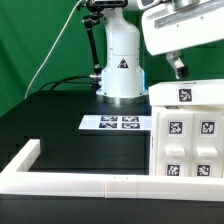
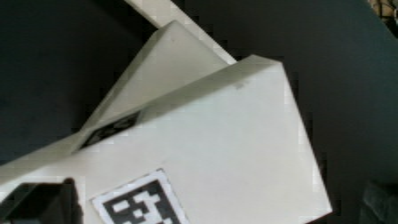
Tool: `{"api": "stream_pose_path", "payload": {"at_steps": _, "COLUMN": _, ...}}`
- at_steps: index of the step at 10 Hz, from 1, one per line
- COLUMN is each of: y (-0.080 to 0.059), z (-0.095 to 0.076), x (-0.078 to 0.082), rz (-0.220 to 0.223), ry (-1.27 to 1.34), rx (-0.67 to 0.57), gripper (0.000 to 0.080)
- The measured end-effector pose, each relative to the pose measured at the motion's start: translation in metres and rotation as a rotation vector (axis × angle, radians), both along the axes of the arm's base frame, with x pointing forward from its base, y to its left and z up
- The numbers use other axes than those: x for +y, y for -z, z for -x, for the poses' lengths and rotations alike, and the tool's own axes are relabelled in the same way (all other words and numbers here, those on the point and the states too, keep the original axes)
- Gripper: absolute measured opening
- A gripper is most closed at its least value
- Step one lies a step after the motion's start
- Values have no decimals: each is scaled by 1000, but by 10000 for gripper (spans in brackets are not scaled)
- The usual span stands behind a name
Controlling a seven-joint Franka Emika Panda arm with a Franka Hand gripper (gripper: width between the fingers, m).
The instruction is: Assemble cabinet
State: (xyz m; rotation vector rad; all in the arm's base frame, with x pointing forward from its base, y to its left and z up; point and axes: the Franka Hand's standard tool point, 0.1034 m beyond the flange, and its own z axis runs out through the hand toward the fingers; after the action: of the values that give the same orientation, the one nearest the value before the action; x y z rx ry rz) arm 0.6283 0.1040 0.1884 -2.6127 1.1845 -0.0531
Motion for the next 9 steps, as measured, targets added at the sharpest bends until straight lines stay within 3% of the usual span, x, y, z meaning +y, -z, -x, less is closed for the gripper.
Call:
{"api": "stream_pose_path", "payload": {"at_steps": 1, "y": 0, "z": 0, "x": 2, "rz": 43, "ry": -154, "rx": -33, "gripper": 797}}
{"api": "stream_pose_path", "payload": {"at_steps": 6, "y": 1, "z": 0, "x": -7, "rz": 134, "ry": -749, "rx": -175, "gripper": 797}}
{"api": "stream_pose_path", "payload": {"at_steps": 9, "y": -3, "z": -3, "x": -6, "rz": 188, "ry": -862, "rx": -248, "gripper": 797}}
